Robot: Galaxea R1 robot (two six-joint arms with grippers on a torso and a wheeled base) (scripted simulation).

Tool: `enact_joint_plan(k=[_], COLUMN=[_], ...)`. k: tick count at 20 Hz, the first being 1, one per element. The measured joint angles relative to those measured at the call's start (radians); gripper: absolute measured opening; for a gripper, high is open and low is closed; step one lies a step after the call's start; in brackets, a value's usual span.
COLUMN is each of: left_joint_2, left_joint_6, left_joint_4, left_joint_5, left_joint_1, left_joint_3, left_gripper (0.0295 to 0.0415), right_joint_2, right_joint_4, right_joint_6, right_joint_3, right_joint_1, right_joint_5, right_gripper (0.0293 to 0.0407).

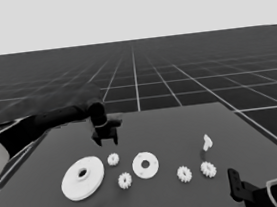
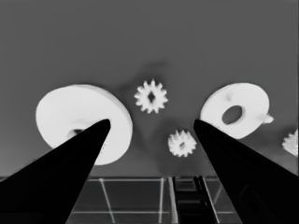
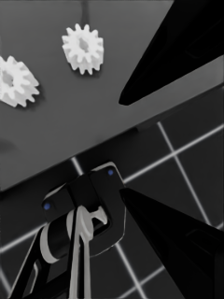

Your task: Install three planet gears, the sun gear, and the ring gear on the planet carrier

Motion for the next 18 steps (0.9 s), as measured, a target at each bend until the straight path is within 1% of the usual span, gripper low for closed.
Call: enact_joint_plan(k=[1,2,3,5,9,10,11,12,18], left_joint_2=[0.015,0.035,0.05,0.067,0.073,0.074,0.075,0.075,0.077], left_joint_6=[0.017,0.042,0.061,0.082,0.093,0.093,0.093,0.094,0.094], left_joint_4=[0.083,0.126,0.148,0.164,0.164,0.167,0.169,0.169,0.172], left_joint_5=[-0.045,-0.077,-0.098,-0.119,-0.123,-0.125,-0.127,-0.128,-0.131], left_joint_1=[0.119,0.183,0.216,0.243,0.246,0.247,0.247,0.248,0.251], left_joint_3=[-0.043,-0.096,-0.138,-0.182,-0.196,-0.199,-0.202,-0.203,-0.206], left_gripper=[0.0385,0.0385,0.0385,0.0384,0.0384,0.0353,0.0318,0.0312,0.0312], right_joint_2=[0.0,0.0,0.0,0.0,0.0,0.0,0.0,0.0,0.0], right_joint_4=[0.0,0.0,0.0,0.0,0.0,0.0,0.0,0.0,0.0], right_joint_6=[0.0,0.0,0.0,0.0,0.0,0.0,0.0,0.0,0.0], right_joint_3=[0.0,0.0,0.0,0.0,0.0,0.0,0.0,0.0,0.0], right_joint_1=[0.0,0.0,0.0,0.0,0.0,0.0,0.0,0.0,0.0], right_joint_5=[0.0,0.0,0.0,0.0,0.0,0.0,0.0,0.0,0.0], right_gripper=[0.0385,0.0385,0.0385,0.0385,0.0385,0.0385,0.0385,0.0385,0.0385])
